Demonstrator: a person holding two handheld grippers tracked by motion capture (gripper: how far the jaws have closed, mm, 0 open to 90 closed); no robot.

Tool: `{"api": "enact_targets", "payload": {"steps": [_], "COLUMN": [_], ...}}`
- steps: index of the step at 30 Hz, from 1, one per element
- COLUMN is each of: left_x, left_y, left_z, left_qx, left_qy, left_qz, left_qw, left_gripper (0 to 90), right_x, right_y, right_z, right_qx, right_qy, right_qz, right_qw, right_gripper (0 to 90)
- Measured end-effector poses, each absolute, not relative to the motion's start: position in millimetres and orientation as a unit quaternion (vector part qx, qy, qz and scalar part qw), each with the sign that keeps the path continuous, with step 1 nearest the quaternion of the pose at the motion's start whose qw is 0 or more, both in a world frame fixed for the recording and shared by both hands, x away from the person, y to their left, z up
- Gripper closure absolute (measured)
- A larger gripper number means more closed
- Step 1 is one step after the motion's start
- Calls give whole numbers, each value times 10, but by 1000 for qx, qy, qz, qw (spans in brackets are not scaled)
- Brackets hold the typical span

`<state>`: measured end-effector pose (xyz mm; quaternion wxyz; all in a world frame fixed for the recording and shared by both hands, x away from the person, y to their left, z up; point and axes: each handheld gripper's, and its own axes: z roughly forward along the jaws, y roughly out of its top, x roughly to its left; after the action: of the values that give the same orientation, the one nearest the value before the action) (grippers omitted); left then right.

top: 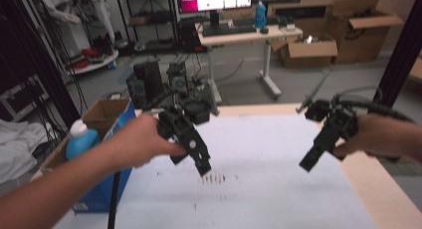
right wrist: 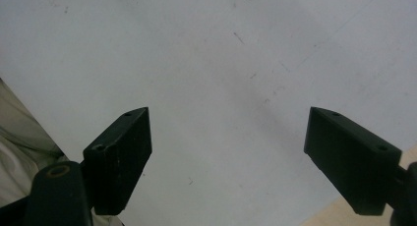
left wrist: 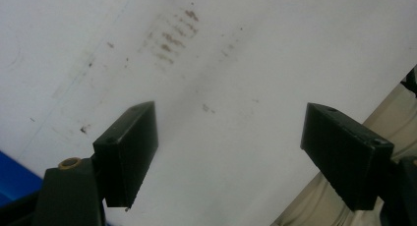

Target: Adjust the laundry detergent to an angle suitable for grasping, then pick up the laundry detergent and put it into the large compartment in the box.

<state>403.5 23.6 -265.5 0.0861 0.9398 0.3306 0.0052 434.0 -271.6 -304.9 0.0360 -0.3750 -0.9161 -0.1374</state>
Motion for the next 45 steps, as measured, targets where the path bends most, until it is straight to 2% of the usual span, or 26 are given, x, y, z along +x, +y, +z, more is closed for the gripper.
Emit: {"api": "enact_targets", "payload": {"steps": [16,45], "left_x": [4121,3990], "left_y": [294,184], "left_z": [-2695,-2686], "left_qx": [933,939], "left_qy": [350,334], "left_qz": [5,25], "left_qw": [87,79], "left_gripper": [231,236], "right_x": [4353,4281], "right_y": [-2719,-2692], "right_z": [-3076,-3032], "right_qx": [-375,-367], "right_qy": [-916,-919], "right_qz": [-138,-138], "right_qw": [37,34], "right_gripper": [178,178]}}
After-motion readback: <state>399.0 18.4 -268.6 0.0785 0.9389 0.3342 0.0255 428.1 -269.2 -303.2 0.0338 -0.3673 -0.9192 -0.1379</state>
